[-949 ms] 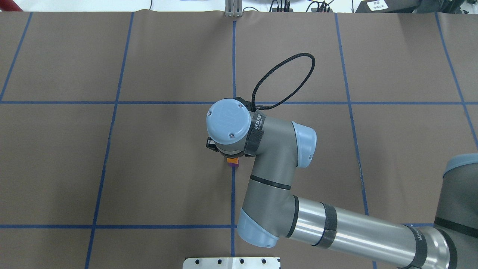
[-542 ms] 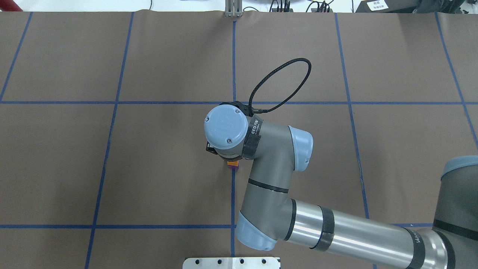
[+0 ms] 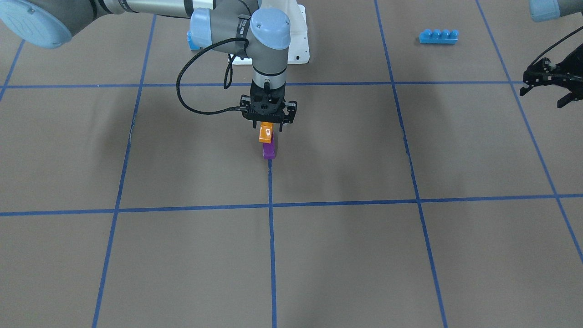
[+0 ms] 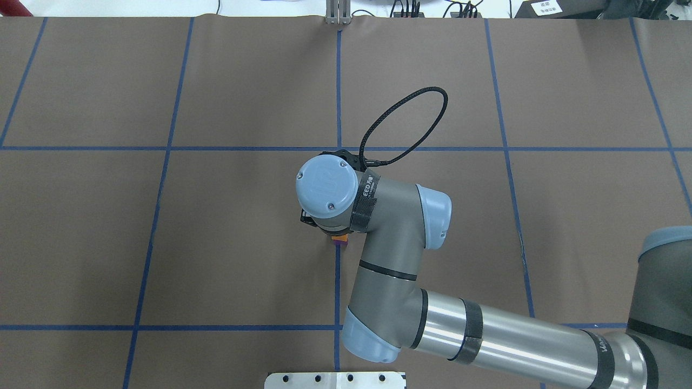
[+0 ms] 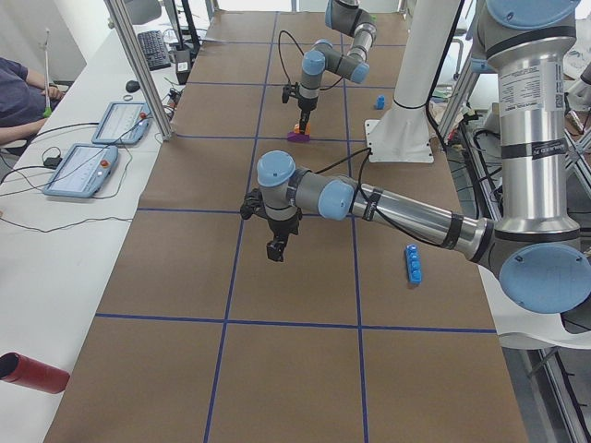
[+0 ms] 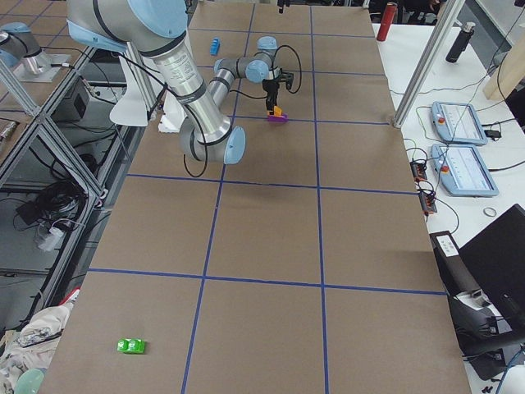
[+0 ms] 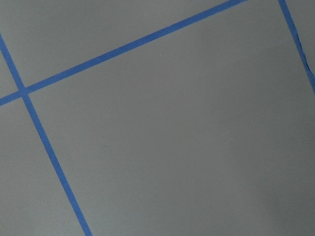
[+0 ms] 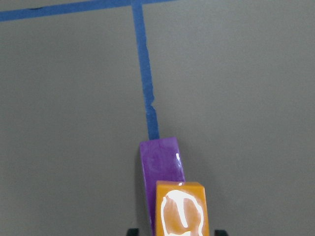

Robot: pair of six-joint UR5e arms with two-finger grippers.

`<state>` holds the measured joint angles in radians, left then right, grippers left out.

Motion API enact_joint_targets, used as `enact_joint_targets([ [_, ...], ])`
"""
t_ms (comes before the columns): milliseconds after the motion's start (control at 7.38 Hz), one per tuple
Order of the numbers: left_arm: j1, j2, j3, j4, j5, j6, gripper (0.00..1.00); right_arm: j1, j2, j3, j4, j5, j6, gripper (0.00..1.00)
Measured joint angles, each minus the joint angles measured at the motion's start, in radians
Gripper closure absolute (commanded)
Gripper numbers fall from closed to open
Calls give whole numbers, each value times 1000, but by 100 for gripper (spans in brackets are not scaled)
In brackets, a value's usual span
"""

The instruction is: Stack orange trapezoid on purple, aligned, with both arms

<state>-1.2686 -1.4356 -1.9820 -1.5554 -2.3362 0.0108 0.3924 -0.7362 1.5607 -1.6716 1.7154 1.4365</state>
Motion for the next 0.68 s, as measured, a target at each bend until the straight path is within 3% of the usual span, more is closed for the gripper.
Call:
enact_joint_targets([
  [407,-9,16,1,0,3,-1,0,27,17,17,-5,34,-8,0],
  [678,-89,34,51,0,3,6,0,92,13,52,-12,120,-65,0],
])
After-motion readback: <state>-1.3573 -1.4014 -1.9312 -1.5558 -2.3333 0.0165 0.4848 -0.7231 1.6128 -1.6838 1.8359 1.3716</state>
